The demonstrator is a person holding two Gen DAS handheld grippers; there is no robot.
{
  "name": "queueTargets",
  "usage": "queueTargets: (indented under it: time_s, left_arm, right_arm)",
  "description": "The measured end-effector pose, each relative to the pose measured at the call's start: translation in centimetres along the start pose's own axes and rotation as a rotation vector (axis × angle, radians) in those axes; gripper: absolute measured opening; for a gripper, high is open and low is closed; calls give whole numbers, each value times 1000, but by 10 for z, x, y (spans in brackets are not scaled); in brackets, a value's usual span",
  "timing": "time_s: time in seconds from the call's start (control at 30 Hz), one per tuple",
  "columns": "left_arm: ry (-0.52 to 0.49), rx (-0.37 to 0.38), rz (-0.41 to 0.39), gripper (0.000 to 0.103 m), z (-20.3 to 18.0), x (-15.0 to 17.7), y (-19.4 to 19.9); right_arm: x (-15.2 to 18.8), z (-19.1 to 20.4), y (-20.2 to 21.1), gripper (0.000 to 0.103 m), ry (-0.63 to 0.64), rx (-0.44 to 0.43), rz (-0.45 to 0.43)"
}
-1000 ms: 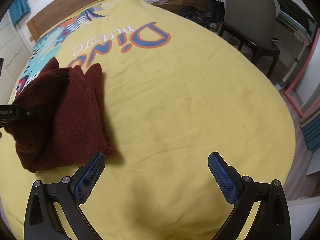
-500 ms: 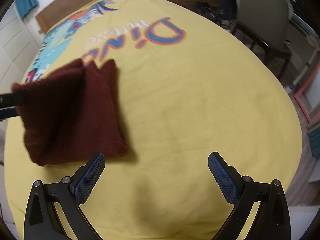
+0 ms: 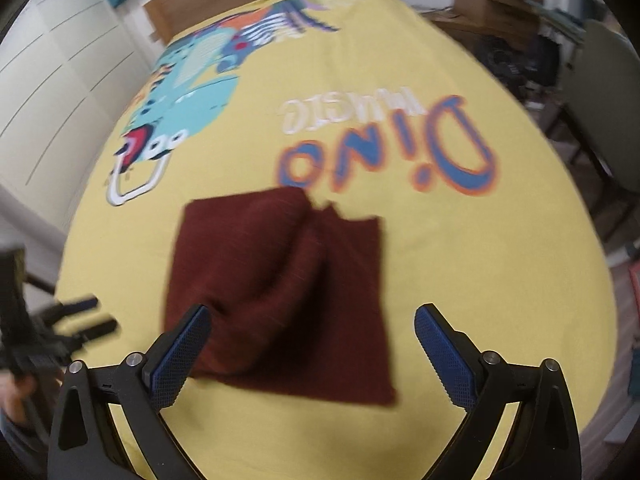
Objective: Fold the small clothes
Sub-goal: 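Grasp the bundle edge with the right tool and fold it over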
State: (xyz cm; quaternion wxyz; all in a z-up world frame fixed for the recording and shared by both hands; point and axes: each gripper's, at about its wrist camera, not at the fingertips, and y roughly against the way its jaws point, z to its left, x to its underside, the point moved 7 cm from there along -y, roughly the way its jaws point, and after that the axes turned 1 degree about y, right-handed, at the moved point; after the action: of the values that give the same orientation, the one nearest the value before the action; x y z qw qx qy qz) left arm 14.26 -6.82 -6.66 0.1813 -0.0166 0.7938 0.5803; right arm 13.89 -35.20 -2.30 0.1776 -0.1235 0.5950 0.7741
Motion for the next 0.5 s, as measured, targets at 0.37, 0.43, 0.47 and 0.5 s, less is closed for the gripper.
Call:
queueTargets:
  time_s: [0.37,0.43,0.47,0.5]
  left_arm:
    - [37,25,26,102,29,28,-8]
    - [33,28,29,102,27,31,-10]
    - [29,26,31,102,26,31,-11]
    - [21,23,32,102,25,32,-11]
  right_arm:
    - [0,52,-100,69,78,12,307]
    - [16,41,-113,60,64,22,348]
    - [21,35,-115,42,52,23,354]
    - [26,29,-117,31,20,2,352]
